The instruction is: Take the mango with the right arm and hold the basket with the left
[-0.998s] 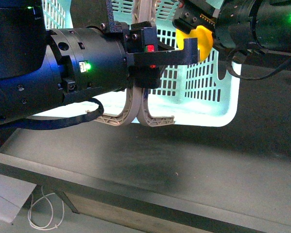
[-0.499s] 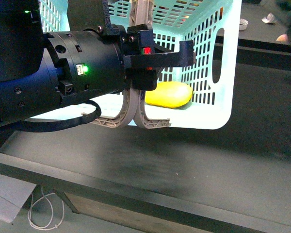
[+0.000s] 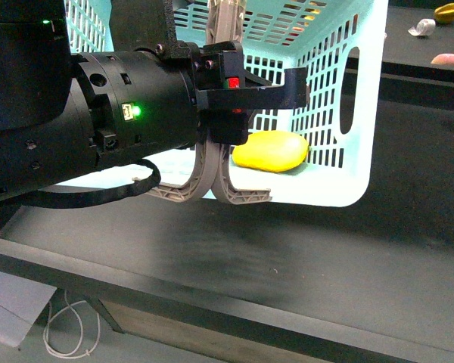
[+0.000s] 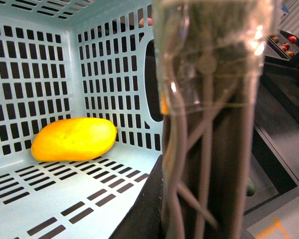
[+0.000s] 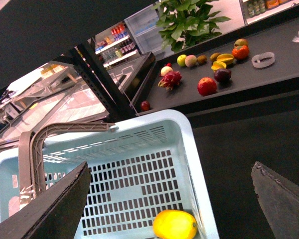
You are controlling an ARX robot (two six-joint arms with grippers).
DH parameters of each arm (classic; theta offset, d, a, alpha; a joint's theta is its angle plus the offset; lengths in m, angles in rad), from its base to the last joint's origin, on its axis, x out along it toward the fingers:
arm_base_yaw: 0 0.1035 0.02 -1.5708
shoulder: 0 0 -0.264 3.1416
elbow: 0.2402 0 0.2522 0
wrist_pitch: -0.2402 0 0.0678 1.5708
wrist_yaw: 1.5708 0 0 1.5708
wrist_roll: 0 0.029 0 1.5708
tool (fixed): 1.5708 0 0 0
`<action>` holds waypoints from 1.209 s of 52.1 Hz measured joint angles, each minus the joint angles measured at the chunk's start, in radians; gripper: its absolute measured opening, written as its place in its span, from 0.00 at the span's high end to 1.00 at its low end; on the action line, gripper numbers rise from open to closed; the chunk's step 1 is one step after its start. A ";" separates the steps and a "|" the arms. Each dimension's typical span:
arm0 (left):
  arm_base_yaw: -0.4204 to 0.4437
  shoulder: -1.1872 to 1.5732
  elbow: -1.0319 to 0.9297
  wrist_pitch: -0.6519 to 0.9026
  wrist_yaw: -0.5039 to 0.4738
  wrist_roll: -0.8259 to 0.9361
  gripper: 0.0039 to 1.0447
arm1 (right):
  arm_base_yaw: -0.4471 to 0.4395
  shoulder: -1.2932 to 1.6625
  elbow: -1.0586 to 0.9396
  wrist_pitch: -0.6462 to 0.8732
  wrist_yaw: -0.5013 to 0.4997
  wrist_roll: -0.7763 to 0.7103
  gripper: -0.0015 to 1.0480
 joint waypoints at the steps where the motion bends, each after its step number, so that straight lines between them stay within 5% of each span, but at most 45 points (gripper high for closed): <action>1: 0.000 0.000 0.000 0.000 0.000 0.000 0.95 | 0.000 -0.032 -0.017 -0.017 0.011 -0.008 0.08; 22: 0.000 0.000 0.000 0.000 -0.002 0.000 0.95 | 0.006 -0.534 -0.209 -0.409 0.133 -0.051 0.08; 37: 0.000 0.000 0.000 0.000 0.000 0.000 0.95 | 0.003 -0.571 -0.216 -0.420 0.134 -0.065 0.09; 48: 0.000 0.000 0.000 0.000 -0.001 0.001 0.95 | -0.059 -0.645 -0.312 -0.269 0.061 -0.376 0.41; 63: 0.000 0.000 0.000 0.000 -0.001 0.000 0.95 | -0.205 -0.732 -0.369 -0.302 -0.078 -0.460 0.84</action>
